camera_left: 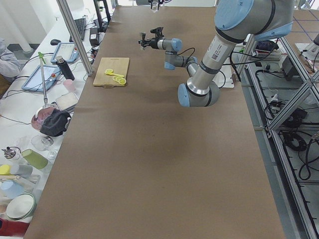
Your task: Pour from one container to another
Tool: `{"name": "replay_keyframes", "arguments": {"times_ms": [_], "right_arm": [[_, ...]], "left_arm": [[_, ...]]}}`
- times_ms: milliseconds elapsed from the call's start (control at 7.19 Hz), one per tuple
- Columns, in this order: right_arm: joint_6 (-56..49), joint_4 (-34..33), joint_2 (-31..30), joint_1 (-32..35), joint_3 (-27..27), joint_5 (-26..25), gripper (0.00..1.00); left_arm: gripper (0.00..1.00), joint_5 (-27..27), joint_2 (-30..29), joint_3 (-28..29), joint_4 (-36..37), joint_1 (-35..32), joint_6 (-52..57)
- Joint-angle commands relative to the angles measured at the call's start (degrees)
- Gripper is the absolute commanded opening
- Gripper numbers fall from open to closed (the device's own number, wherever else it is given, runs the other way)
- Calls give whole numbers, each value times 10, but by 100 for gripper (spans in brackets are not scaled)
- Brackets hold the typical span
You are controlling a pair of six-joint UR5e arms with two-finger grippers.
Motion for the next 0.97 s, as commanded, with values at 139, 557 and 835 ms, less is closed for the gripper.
{"name": "replay_keyframes", "arguments": {"times_ms": [139,557,835], "right_arm": [[-47,-142,87,-5,-16,-8,0],[-224,-389,181,-9,-13,-59,0],[-302,-514,245,-25,-22,-98,0]], "left_arm": [[0,-5,2,3,-4,1,-5],[0,-16,3,11,-7,4,-6],[0,-16,2,6,-12,5,-8]]}}
